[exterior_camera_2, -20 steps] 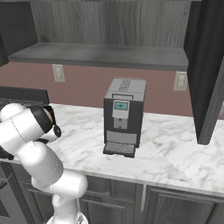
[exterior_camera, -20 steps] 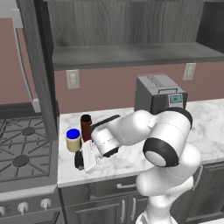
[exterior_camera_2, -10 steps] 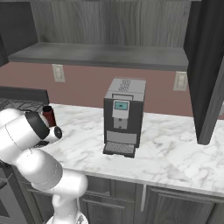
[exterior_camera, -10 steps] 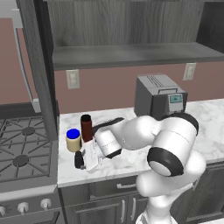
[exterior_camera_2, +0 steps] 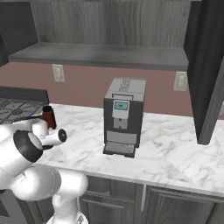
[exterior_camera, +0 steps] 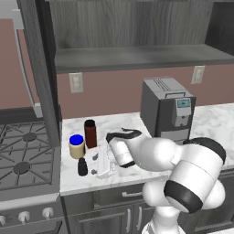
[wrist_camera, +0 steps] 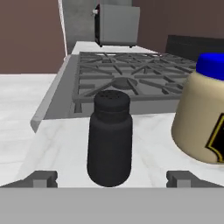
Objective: Collect the paprika, mayonnaise, and shaker from the cabinet and place them next to the stove.
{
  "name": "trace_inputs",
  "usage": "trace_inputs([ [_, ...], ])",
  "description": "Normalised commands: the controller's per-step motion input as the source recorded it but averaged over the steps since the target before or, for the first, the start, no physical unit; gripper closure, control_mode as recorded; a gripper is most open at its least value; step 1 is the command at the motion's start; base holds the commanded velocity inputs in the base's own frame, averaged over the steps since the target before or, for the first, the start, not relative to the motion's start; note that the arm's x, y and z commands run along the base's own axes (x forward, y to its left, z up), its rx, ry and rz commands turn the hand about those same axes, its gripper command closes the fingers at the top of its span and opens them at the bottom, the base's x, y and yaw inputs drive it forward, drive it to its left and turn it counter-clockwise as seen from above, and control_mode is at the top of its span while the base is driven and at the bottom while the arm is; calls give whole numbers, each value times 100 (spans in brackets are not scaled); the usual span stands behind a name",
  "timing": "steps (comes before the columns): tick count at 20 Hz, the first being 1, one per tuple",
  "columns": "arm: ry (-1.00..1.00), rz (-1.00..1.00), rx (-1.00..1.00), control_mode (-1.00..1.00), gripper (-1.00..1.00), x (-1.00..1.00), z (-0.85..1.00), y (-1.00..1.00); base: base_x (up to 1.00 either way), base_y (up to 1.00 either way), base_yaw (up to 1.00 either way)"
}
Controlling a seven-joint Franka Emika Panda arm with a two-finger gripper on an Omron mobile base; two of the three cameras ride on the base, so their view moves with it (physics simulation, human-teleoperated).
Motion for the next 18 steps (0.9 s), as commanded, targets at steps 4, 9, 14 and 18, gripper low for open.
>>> trace_inputs([
  [4, -2, -12, 2, -100, -100, -9, 34, -42, 0, 0, 0],
  [9, -2, -13, 3, -100, -100, -17, 41, -46, 0, 0, 0],
  [14, -5, -14, 3, -100, -100, -22, 51, -43, 0, 0, 0],
  [18, -5, -14, 3, -100, -100, -28, 51, -41, 0, 0, 0],
])
